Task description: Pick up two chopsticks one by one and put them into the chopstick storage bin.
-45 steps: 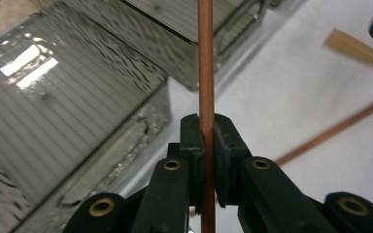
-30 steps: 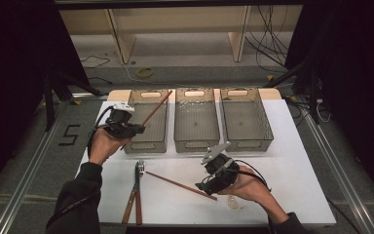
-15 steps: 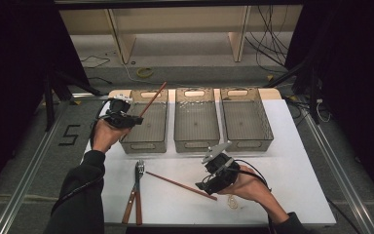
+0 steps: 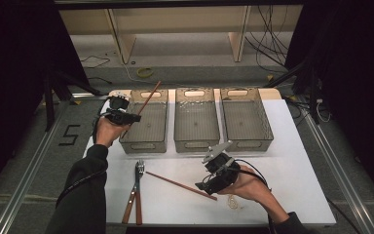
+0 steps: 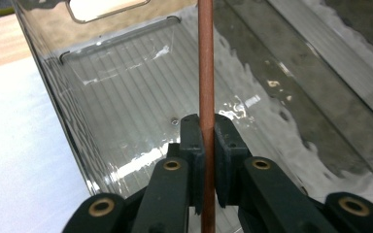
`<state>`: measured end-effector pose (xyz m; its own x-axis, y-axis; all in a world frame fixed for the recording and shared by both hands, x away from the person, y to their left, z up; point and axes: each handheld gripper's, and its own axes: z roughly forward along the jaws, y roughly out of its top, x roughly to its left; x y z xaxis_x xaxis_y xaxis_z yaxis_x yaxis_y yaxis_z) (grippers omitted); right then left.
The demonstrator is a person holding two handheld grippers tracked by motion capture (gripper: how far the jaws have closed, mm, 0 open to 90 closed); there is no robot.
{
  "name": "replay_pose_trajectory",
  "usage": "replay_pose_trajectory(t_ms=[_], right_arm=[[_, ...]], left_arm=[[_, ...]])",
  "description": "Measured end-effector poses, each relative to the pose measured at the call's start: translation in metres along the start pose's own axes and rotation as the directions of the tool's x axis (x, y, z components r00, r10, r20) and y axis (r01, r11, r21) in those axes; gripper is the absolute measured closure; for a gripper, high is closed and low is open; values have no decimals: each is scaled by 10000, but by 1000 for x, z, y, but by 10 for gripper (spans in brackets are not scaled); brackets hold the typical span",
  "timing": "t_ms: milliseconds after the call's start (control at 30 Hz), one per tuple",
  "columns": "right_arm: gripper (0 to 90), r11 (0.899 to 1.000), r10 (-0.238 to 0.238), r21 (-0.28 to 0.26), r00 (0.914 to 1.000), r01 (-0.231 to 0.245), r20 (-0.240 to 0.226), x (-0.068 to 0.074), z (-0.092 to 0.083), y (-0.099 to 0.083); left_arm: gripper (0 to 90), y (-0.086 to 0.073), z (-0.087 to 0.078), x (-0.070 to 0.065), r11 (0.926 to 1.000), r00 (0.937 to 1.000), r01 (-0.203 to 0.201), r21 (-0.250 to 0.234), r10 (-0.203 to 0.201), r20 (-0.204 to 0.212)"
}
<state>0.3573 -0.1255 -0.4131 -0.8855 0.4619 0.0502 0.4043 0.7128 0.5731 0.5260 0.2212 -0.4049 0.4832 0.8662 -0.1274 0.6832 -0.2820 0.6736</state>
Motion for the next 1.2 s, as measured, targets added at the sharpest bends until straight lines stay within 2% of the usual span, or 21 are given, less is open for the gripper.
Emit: replay_pose_trajectory(t_ms=[333, 633, 733, 800, 900, 1100, 1200], right_arm=[[287, 10000, -11, 11, 10000, 11, -37, 0, 0, 0], [287, 10000, -23, 21, 10000, 23, -57, 0, 0, 0], [287, 10000, -15, 27, 10000, 15, -64, 0, 0, 0], [287, 10000, 19, 33, 10000, -19, -58, 0, 0, 0], [287, 10000, 7, -10, 10000, -7, -57, -1, 0, 0], [287, 9999, -19, 144, 10000, 20, -59, -2, 1, 0], [290, 9997, -115, 195, 9999, 116, -51, -3, 3, 0]], left_arm=[[836, 5, 10, 5, 9990, 9989, 444, 65, -443, -148], [827, 5, 19, 6, 9980, 9982, 573, 251, -568, -186], [693, 4, 22, 5, 9970, 9978, 667, 382, -663, -93], [655, 4, 21, 4, 9975, 9982, 579, 406, -584, 114], [544, 4, 16, -2, 9986, 9981, 478, 220, -485, 366], [353, -3, -5, -23, 9988, 9949, -112, -479, 160, 995], [332, -12, -17, -34, 9952, 9896, -449, -867, 562, 1326]])
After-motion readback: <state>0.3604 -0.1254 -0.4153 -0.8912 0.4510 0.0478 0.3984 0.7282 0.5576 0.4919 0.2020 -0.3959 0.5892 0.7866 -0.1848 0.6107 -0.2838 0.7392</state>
